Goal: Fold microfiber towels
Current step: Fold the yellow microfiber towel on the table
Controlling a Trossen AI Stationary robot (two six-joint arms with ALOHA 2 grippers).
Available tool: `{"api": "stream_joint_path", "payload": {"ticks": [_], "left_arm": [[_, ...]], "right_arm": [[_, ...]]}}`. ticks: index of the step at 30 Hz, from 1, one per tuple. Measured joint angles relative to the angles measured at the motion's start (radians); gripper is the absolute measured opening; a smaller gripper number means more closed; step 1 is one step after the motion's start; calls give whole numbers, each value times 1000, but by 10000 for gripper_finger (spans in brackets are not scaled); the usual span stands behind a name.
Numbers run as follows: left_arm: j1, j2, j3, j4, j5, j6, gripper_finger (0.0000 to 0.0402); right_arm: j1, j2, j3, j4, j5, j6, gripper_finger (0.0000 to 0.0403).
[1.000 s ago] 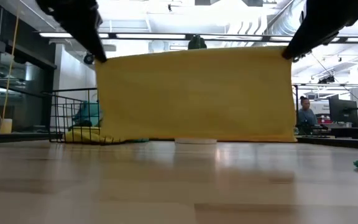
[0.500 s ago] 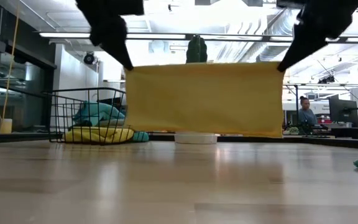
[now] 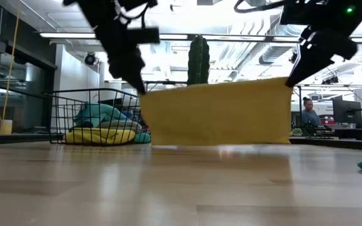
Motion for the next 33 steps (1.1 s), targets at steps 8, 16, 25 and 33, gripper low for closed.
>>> {"api": "stream_joint_path", "payload": {"ticks": [8, 16, 25, 33], "left_arm": [[-195, 95, -173, 111, -80, -259, 0], [-417, 115, -185, 96, -25, -463, 0], [-540, 114, -168, 55, 122, -664, 0], [-463, 105, -104, 54, 129, -547, 0]], "right_arm": [[146, 149, 0, 135, -106, 103, 0], [244, 243, 0, 339, -197, 158, 0], [270, 283, 0, 491, -338, 208, 0], [239, 283, 0, 473, -370, 449, 0]]}}
